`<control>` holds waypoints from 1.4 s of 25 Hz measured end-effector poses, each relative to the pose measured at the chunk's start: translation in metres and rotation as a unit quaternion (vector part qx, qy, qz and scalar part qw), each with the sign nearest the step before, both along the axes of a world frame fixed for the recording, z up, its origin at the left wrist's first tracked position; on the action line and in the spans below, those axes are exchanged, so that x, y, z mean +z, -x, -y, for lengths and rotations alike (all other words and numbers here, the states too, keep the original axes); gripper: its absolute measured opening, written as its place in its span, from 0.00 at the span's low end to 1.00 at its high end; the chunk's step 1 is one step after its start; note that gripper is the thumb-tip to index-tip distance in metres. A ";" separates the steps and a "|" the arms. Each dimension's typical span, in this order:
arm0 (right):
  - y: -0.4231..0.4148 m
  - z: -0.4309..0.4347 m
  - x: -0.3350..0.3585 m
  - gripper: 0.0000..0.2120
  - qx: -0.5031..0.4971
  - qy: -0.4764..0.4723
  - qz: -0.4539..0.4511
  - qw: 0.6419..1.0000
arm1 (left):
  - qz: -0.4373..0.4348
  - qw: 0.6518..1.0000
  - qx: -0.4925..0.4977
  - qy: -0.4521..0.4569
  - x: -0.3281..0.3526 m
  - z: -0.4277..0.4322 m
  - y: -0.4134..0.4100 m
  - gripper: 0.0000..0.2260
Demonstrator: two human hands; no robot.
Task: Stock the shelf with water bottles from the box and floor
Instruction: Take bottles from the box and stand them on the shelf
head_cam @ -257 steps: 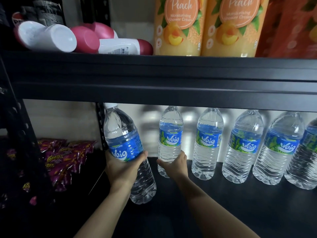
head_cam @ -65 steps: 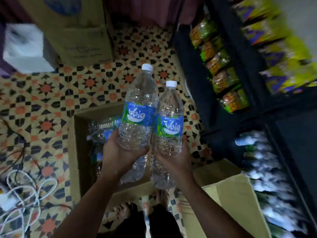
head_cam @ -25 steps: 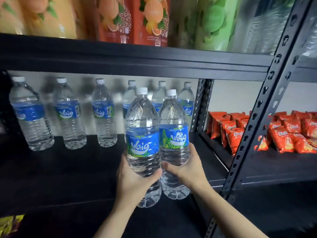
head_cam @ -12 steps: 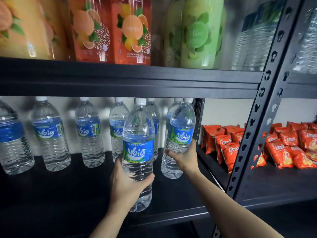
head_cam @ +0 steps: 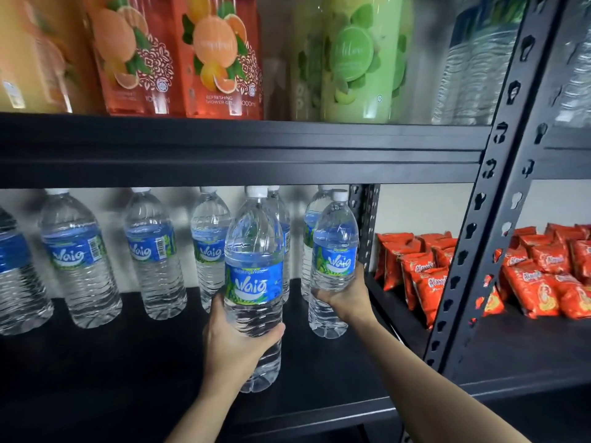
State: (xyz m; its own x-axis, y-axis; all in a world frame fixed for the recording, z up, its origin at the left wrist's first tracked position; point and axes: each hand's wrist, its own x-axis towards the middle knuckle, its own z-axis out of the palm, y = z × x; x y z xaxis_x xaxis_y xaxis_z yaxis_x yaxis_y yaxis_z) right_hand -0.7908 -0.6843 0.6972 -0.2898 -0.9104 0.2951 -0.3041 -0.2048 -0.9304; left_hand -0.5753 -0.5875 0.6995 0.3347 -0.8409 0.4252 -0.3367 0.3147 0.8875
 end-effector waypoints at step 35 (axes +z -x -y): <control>0.028 -0.041 -0.072 0.50 0.012 -0.207 -0.433 0.877 | -0.018 0.999 -0.024 0.024 0.005 0.035 0.027 0.40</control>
State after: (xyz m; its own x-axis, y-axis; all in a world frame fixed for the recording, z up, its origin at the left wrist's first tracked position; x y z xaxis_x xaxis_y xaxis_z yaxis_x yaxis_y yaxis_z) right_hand -0.8192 -0.6437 0.6249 -0.1002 -0.9943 0.0377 -0.9339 0.0810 -0.3483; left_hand -0.6021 -0.6224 0.7050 0.3103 -0.8351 0.4542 -0.2884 0.3726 0.8821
